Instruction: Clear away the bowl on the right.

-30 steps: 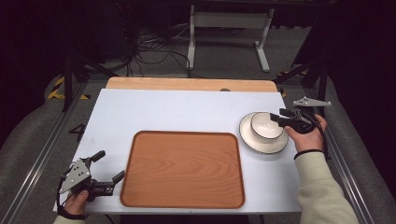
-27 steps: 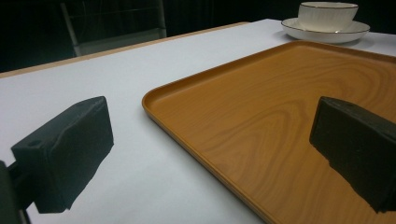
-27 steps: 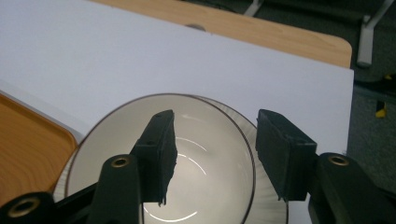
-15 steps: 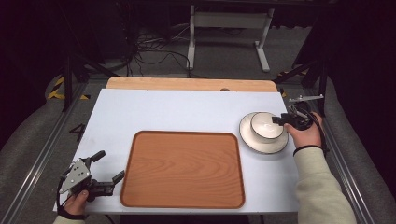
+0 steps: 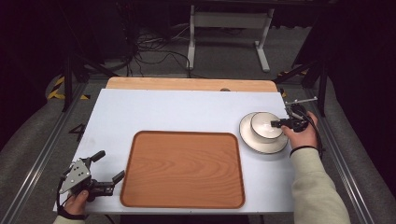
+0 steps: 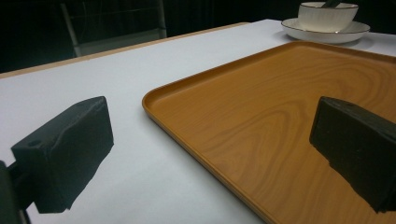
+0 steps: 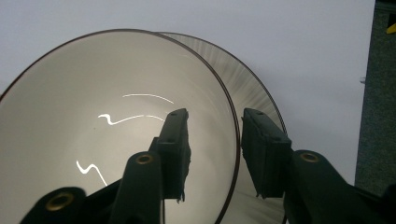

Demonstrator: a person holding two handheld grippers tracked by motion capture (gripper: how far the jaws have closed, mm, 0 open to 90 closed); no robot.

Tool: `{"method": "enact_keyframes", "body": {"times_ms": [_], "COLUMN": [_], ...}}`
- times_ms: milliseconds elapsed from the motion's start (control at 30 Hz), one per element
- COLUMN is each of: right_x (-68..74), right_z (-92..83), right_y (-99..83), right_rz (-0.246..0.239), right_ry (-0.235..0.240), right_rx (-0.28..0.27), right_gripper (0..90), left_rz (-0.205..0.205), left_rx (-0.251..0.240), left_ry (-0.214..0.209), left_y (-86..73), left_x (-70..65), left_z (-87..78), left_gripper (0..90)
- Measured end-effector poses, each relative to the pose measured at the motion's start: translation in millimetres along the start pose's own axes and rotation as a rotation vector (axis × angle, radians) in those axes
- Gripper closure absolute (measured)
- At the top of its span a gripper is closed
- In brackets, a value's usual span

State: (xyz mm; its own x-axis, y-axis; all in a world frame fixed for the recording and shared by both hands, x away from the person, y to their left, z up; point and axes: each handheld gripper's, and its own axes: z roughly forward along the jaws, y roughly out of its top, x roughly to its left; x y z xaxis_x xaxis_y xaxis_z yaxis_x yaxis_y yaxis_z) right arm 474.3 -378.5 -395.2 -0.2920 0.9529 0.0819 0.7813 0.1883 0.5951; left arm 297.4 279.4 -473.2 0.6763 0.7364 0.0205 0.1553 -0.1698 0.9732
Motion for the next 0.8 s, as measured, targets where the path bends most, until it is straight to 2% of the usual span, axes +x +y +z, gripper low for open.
{"method": "enact_keyframes", "body": {"times_ms": [200, 300, 533, 800], "right_x": [-1.6, -1.9, -2.7, 1.2], "right_z": [6.5, 6.6, 5.6, 0.1], "right_y": [-4.0, -5.0, -5.0, -4.3], "right_rz": [0.04, 0.055, 0.097, 0.191], "right_ry": [0.008, 0.001, 0.011, 0.013], "right_rx": [0.026, 0.021, 0.027, 0.005], "right_gripper": [76.2, 81.5, 82.8, 82.4], "left_rz": [0.003, 0.0, 0.001, 0.0], "left_rx": [-0.001, 0.001, 0.001, 0.001], "left_ry": [0.001, 0.0, 0.0, 0.001], "left_y": [0.0, 0.0, 0.0, 0.0], "left_x": [0.1, 0.0, -0.1, -0.2], "left_z": [0.0, 0.0, 0.0, 0.0], "left_gripper": [0.3, 0.3, 0.2, 0.2]}}
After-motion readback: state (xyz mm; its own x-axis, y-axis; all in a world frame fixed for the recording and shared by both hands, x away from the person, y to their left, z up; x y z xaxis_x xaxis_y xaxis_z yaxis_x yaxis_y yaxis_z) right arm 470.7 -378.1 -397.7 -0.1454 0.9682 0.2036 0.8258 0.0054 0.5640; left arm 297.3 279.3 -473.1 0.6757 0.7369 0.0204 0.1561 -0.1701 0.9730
